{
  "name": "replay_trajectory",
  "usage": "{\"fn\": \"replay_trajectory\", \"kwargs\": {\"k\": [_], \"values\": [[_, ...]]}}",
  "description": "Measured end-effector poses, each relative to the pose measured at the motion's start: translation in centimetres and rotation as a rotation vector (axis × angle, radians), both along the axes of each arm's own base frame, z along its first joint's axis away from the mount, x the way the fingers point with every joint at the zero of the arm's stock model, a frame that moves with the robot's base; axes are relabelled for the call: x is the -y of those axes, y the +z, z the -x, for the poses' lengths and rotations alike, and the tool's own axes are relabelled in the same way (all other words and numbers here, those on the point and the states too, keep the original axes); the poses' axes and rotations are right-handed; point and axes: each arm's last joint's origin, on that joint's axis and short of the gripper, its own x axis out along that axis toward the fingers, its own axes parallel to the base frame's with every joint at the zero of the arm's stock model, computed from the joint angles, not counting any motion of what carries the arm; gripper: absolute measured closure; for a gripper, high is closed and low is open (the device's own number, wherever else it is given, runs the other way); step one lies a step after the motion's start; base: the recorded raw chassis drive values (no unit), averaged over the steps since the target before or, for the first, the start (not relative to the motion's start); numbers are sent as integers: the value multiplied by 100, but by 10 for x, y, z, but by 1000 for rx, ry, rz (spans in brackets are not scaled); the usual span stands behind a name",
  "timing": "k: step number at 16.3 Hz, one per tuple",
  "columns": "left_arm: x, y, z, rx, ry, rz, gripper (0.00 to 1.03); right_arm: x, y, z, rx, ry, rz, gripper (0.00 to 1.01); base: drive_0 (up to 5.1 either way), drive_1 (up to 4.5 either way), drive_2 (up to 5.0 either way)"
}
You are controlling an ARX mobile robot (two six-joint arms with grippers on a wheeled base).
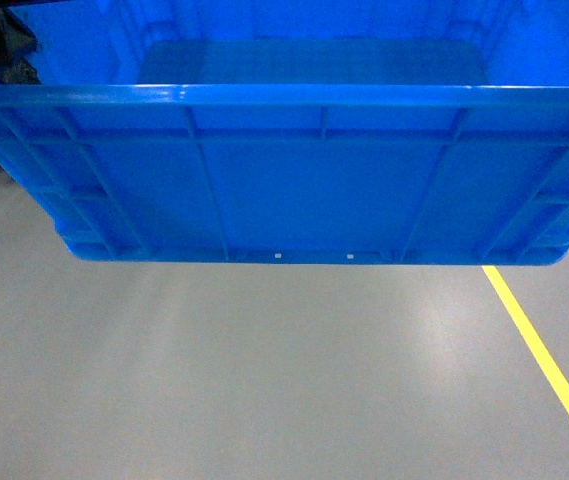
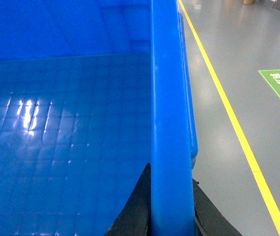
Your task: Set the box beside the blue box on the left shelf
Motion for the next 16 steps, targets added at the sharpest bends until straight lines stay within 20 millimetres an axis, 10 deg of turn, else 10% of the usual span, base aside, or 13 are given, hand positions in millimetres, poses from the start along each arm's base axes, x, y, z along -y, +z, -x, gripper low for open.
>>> {"fn": "replay_trajectory", "kwargs": {"k": [16], "values": [[-1,-1,0,-6,1,-1,95,0,-1,0,-5,1,1,94,3,415,-410]]}}
